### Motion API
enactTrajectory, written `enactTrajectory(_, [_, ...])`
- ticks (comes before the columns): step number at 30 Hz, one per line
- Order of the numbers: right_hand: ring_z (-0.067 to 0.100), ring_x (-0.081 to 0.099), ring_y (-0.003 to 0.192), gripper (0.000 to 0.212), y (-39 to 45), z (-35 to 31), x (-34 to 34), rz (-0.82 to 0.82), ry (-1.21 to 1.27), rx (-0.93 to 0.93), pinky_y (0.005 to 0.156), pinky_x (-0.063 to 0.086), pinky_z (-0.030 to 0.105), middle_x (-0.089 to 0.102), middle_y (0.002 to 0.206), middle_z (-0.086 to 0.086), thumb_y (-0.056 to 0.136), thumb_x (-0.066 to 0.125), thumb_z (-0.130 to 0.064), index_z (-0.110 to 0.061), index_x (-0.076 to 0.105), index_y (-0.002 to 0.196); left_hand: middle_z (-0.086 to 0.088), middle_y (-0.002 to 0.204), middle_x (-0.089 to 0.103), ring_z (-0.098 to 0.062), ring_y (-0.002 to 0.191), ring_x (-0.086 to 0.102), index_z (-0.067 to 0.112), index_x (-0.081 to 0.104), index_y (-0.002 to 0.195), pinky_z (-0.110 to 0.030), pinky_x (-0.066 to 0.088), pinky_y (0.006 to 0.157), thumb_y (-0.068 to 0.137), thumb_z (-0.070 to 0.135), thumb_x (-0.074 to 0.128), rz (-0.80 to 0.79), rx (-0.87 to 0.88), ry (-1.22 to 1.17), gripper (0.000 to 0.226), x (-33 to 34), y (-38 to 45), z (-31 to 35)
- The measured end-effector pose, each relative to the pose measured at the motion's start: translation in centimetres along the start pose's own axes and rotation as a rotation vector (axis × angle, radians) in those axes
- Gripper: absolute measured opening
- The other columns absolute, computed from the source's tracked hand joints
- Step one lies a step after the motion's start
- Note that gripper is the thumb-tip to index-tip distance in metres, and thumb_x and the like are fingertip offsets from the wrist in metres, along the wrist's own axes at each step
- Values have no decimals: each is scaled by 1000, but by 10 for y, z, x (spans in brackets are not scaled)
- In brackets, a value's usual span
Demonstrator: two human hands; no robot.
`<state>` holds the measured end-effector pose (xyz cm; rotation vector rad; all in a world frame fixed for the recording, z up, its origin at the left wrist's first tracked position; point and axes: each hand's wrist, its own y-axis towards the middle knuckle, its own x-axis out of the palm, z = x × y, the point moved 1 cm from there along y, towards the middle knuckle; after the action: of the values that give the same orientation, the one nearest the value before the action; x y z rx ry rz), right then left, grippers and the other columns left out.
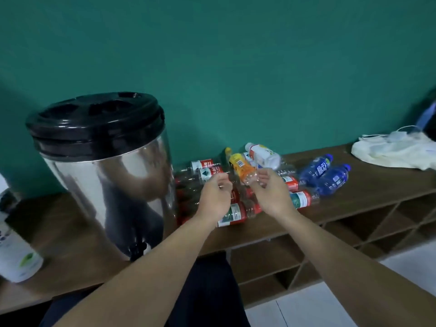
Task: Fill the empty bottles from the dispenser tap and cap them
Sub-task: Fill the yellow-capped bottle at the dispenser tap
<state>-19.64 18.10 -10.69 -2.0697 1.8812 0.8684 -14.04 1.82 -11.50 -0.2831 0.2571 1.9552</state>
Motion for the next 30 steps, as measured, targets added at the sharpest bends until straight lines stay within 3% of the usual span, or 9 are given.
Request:
enactTrajectory(3, [17, 64, 103, 44, 29, 8, 7, -13, -46, 1, 91, 50, 34, 73, 129, 7, 109, 71, -30, -7, 61, 146, 8, 135, 65, 0, 95, 64, 20, 56, 157, -11, 49, 70, 118, 15, 52, -23, -55, 5, 40, 12, 34, -8])
enactTrajectory(7, [27, 63, 132, 62, 57, 14, 19, -58, -37, 26, 103, 48, 37, 67, 148, 9, 109, 69, -42, -9, 52, 159, 9, 129, 65, -9, 75, 61, 23, 54, 159, -23, 48, 61, 118, 11, 48, -42, -79, 2, 43, 27, 61, -10])
enactTrajectory(9, [27, 64, 126, 62, 67, 18, 25, -64, -25, 50, 100, 48, 36, 67, 146, 12, 108, 71, -42, -9, 53, 158, 8, 130, 65, -8, 68, 57, 26, 54, 159, -23, 48, 58, 118, 10, 48, -40, -91, -13, 45, 35, 72, -13])
enactTrajectory(13, [16, 62, 110, 52, 80, 26, 32, -70, 22, 82, 92, 46, 30, 65, 121, -4, 107, 75, -34, -12, 58, 151, 7, 136, 64, -1, 98, 66, 24, 55, 159, -7, 47, 70, 117, 6, 46, -66, -101, -36, 46, 47, 86, -13])
enactTrajectory(16, [11, 61, 114, 51, 82, 29, 35, -62, 37, 81, 97, 46, 27, 65, 125, -9, 105, 79, -26, -14, 60, 151, 3, 144, 65, -12, 131, 63, 19, 57, 158, -16, 47, 99, 116, 3, 45, -49, -103, -88, 46, 50, 89, -12])
enactTrajectory(21, [6, 70, 105, 34, 70, 27, 34, -8, 123, 88, 94, 55, 30, 69, 109, -20, 103, 79, -23, -27, 68, 135, 6, 141, 67, -12, 129, 62, 22, 58, 155, -28, 50, 109, 117, 22, 55, 18, -94, -157, 38, 46, 85, -12])
enactTrajectory(24, [-7, 69, 107, 51, 47, 19, 30, -16, 309, 127, 95, 54, 21, 65, 116, -29, 99, 82, -19, -27, 62, 145, 7, 135, 73, -13, 123, 70, 22, 62, 150, -37, 55, 112, 111, 40, 68, 53, -105, -287, 44, 38, 76, -5])
enactTrajectory(27, [6, 70, 126, 75, 22, 7, 27, -97, 482, 146, 104, 61, 35, 65, 137, -19, 91, 86, -19, -32, 52, 157, 5, 114, 83, -16, 106, 81, 27, 71, 130, -43, 65, 100, 103, 50, 78, -10, -141, -401, 36, 23, 61, 9])
enactTrajectory(30, [10, 68, 132, 80, 5, -10, 18, -201, 577, 147, 107, 60, 40, 65, 146, -9, 87, 85, -22, -33, 50, 158, -4, 111, 84, -27, 107, 82, 23, 73, 125, -46, 67, 93, 101, 42, 81, -41, -151, -506, 32, 4, 38, 19])
